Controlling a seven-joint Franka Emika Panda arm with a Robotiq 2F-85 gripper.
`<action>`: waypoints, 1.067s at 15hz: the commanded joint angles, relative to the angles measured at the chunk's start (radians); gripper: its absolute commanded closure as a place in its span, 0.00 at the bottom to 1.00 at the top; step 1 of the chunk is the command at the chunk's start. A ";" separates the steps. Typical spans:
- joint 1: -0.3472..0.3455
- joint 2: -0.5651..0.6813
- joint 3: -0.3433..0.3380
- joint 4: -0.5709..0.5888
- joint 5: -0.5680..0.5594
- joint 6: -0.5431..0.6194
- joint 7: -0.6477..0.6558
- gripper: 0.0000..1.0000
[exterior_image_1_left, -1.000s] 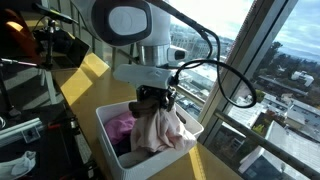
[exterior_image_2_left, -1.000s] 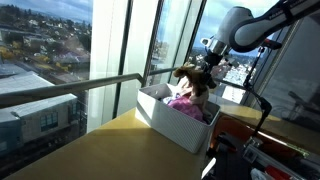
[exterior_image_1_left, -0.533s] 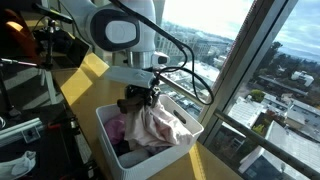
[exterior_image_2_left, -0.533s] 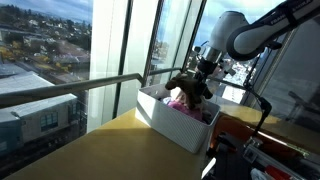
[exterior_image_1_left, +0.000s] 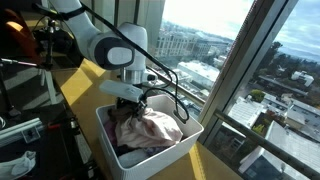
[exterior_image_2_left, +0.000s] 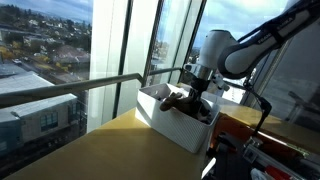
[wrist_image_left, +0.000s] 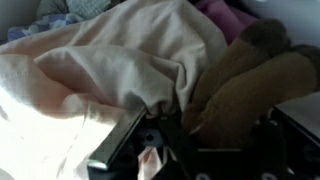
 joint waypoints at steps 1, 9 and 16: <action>-0.026 0.088 -0.009 0.032 -0.018 0.022 0.018 1.00; -0.071 0.214 -0.011 0.064 -0.010 0.035 0.019 1.00; -0.096 0.152 0.030 0.075 0.041 -0.026 -0.017 0.54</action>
